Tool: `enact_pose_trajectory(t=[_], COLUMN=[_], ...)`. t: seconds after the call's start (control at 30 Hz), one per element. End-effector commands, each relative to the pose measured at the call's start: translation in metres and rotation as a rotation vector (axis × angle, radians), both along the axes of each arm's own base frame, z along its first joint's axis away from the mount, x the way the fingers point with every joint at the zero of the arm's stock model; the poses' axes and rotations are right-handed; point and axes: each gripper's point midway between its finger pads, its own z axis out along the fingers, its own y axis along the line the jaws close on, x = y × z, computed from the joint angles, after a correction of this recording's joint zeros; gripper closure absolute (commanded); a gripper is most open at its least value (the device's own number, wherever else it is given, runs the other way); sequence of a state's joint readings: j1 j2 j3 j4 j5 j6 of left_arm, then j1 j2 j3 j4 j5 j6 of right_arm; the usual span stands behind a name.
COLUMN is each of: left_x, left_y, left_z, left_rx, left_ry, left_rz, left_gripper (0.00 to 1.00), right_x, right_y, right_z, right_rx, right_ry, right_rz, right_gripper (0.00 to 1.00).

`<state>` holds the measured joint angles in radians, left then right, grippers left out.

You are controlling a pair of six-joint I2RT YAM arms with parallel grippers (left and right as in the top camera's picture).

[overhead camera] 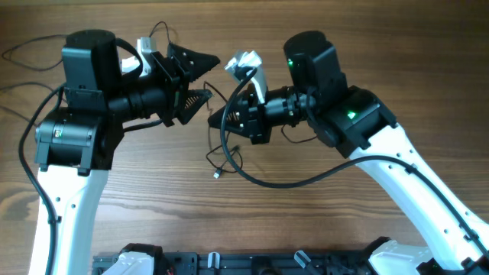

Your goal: Untangle cables

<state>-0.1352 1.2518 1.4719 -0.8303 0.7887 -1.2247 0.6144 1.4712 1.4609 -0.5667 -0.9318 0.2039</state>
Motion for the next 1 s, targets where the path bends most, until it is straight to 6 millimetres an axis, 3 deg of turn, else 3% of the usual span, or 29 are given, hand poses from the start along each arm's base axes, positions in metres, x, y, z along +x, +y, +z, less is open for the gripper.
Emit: enact_pose_trajectory(t=[0.0,0.23,0.47,0.97], left_x=[-0.005,-0.007,-0.011,-0.016], left_y=[-0.002,-0.004,-0.007,-0.011], left_z=[0.005,0.006,0.009,0.011], left_rx=[-0.027,-0.037,-0.068,-0.089], left_ry=[0.006,0.011,0.034,0.038], left_rz=[-0.016,-0.025,-0.045,-0.077], left_gripper=[0.39,0.46,0.51,0.72], right_x=[0.005,0.01,0.006,0.006], right_y=[0.004,0.008,0.012,0.016], right_z=[-0.001,0.01,0.011,0.012], right_rx=[-0.005,0.038,0.041,0.039], right_ry=[0.007,0.003,0.013,0.001], right_rz=[-0.03,-0.046,-0.038,-0.048], right_gripper=[0.96,0.96,0.96,0.96])
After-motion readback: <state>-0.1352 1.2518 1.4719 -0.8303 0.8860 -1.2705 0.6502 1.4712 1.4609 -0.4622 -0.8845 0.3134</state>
